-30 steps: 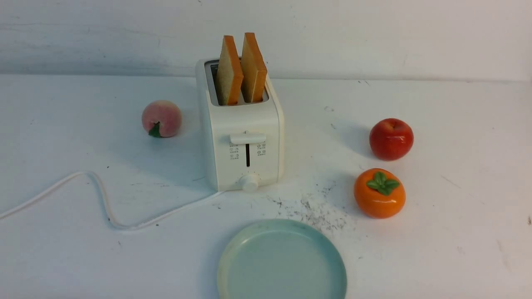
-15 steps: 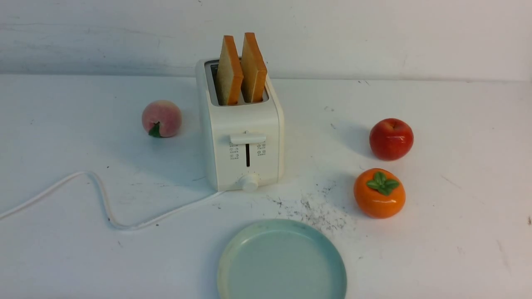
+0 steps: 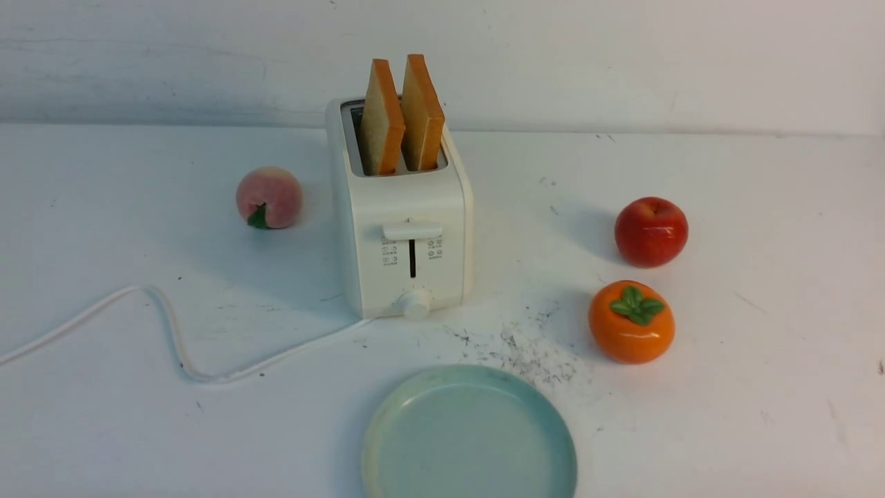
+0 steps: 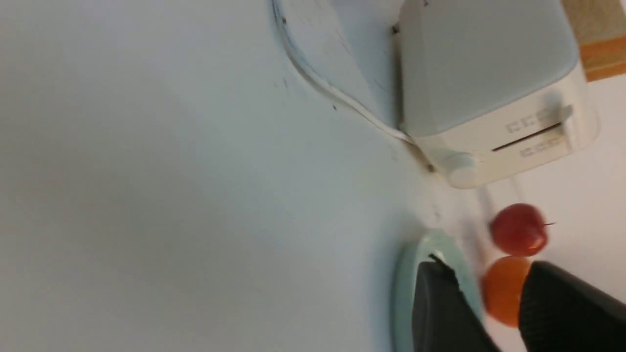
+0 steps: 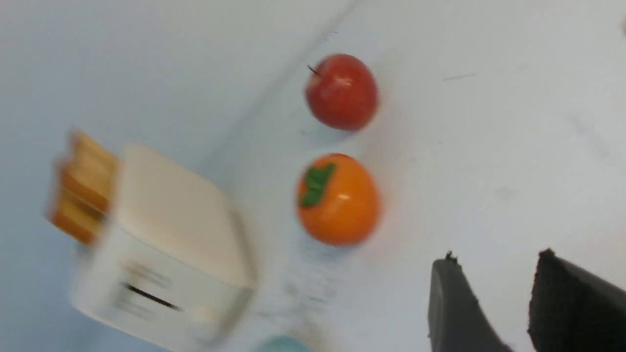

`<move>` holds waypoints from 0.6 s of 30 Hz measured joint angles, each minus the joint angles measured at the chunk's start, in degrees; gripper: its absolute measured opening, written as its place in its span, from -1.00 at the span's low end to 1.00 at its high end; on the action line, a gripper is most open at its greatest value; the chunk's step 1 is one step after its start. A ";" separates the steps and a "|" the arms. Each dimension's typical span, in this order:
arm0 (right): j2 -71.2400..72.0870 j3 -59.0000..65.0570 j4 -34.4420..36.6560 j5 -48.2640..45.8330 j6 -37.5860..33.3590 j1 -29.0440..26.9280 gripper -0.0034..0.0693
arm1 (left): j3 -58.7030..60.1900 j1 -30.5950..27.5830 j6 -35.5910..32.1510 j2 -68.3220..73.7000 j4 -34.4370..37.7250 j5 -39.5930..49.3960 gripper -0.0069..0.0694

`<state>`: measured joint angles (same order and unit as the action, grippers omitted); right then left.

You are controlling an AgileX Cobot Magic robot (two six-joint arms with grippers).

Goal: Take toasted bread from bread machine on white table place on plate.
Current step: 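Grasp the toast slice in the toaster and pull it up out of the slot with the right gripper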

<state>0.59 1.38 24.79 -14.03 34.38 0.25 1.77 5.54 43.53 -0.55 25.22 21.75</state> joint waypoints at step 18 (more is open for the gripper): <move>-0.20 -0.52 7.45 15.71 2.03 0.00 -0.24 | 0.00 0.00 0.68 0.00 9.24 -2.57 -0.31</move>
<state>0.38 0.85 32.24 1.68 36.41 0.25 1.77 5.54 44.21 -0.55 34.47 19.18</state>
